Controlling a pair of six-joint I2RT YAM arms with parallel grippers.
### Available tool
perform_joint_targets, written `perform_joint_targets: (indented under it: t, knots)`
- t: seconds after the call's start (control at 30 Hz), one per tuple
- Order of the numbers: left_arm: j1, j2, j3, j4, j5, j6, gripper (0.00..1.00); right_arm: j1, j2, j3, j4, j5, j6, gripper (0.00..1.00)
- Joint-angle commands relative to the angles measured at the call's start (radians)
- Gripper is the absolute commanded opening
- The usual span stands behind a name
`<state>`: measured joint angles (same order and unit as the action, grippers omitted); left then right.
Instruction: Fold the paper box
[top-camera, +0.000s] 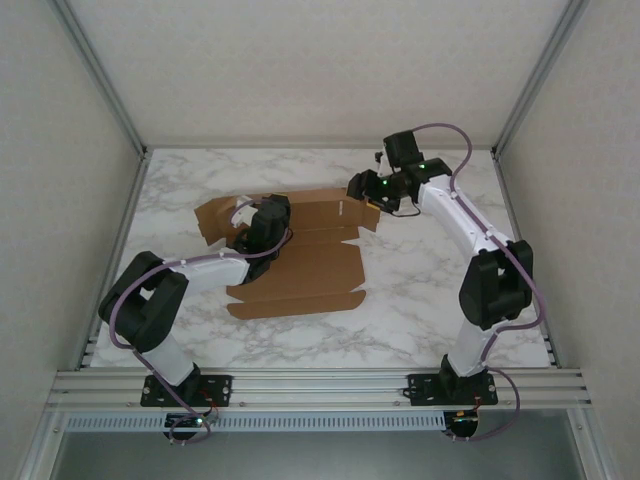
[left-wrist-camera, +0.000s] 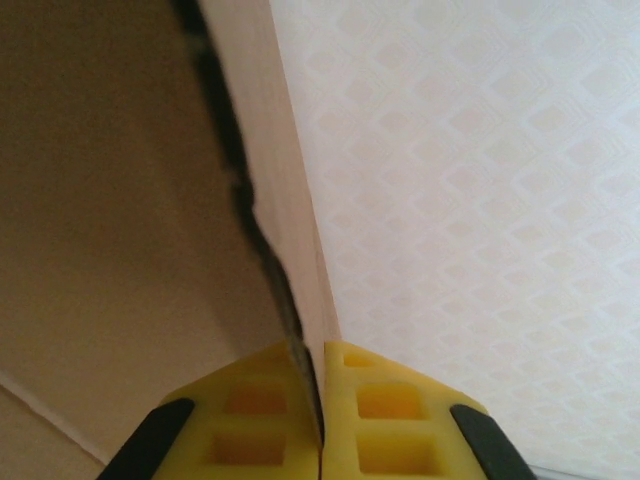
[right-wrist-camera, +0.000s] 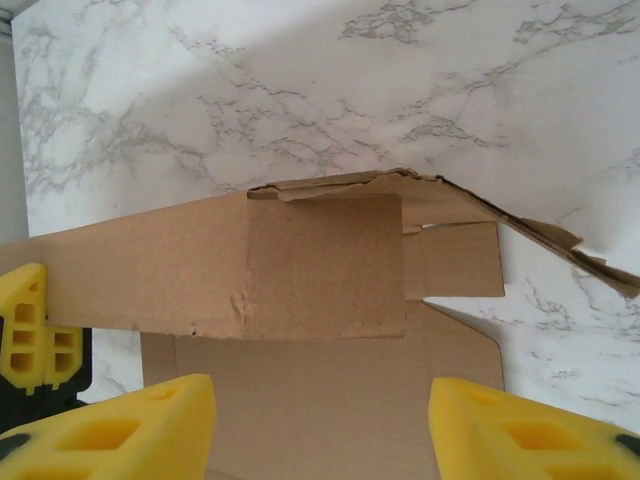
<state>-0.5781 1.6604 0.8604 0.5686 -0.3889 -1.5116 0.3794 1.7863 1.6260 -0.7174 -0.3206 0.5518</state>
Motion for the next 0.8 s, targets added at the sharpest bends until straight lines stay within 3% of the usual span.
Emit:
perform_joint_targets:
  t: [0.0, 0.2, 0.3, 0.77]
  knots:
    - [0.014, 0.039, -0.026, -0.082, 0.009, 0.019, 0.04, -0.001, 0.027, 0.071, 0.032, -0.016, 0.016, 0.59]
    - [0.015, 0.04, -0.023, -0.076, 0.028, 0.031, 0.04, 0.001, 0.1, 0.14, 0.034, -0.041, 0.029, 0.61]
    - [0.015, 0.036, -0.018, -0.076, 0.03, 0.034, 0.03, 0.008, 0.13, 0.145, 0.03, -0.067, 0.051, 0.66]
    - [0.017, 0.057, -0.02, -0.058, 0.102, 0.019, 0.0, 0.036, 0.124, -0.015, 0.263, -0.202, 0.211, 0.68]
